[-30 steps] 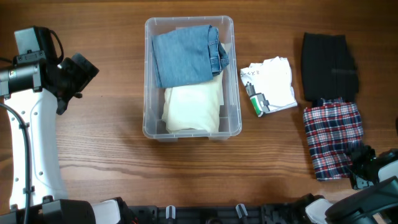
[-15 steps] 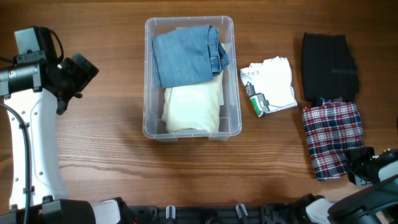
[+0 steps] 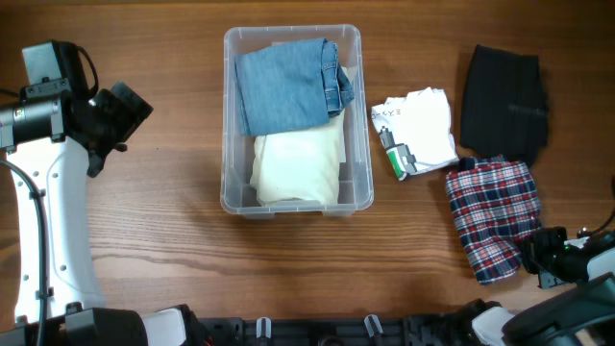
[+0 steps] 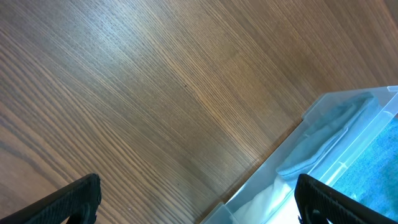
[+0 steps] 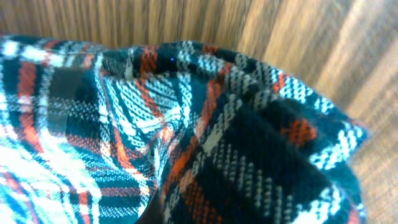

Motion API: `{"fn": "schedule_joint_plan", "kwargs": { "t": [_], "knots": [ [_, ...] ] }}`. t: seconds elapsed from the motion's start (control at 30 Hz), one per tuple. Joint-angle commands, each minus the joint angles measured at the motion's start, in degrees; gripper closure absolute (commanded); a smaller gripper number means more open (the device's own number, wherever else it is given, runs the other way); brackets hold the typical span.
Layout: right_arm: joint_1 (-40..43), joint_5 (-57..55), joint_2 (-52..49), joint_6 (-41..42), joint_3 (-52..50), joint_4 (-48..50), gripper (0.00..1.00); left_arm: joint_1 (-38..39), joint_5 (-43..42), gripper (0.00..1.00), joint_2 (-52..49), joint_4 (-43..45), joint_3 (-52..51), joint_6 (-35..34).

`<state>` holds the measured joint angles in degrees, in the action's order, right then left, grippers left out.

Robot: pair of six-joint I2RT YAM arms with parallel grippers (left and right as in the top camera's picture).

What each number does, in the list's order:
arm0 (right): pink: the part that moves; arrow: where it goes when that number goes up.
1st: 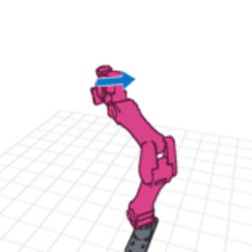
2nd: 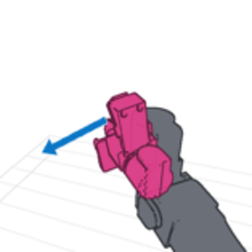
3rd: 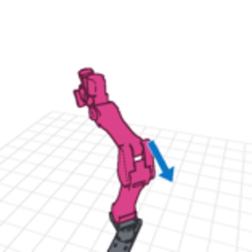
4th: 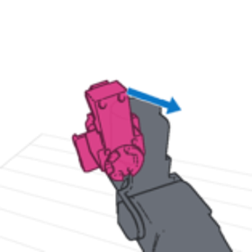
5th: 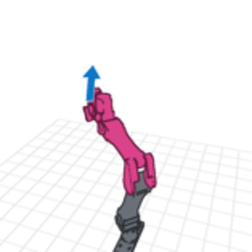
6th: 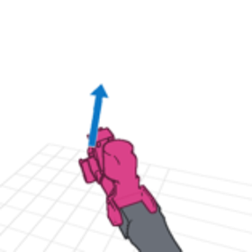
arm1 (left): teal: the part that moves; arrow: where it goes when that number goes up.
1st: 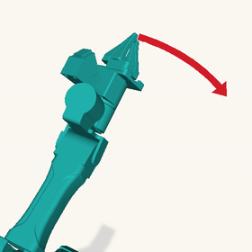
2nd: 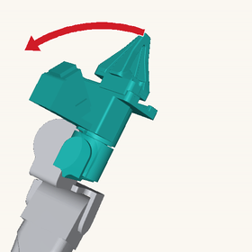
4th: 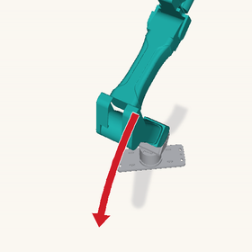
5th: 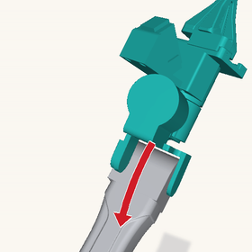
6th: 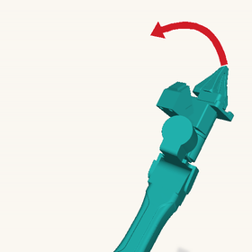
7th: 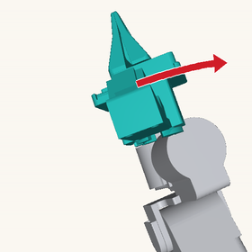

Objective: Pack container
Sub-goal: 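Grasp the plaid shirt's edge with the right gripper, then lift the plaid shirt and carry it over the container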

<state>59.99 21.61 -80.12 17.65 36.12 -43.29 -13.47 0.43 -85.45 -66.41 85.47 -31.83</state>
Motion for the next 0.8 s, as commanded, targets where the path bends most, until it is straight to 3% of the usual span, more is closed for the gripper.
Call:
{"fn": "schedule_joint_plan", "kwargs": {
  "t": [0.0,0.43,0.6,0.77],
  "knots": [
    [-0.57,3.19,6.64,-2.51,4.83,-3.65,0.95,-0.31,-0.42,0.0,0.17,0.0,0.5,0.02],
    [-2.08,20.2,26.97,-5.25,11.39,-8.35,0.96,-0.31,-0.42,0.0,0.17,0.0,0.5,0.02],
    [-9.55,20.41,26.69,-6.08,21.77,-13.73,0.96,-0.31,-0.42,0.0,0.17,-0.02,0.5,0.02],
    [-22.21,17.94,24.02,-3.85,34.71,-16.37,0.96,-0.31,-0.42,0.0,0.17,0.0,0.5,0.02]
  ]
}}
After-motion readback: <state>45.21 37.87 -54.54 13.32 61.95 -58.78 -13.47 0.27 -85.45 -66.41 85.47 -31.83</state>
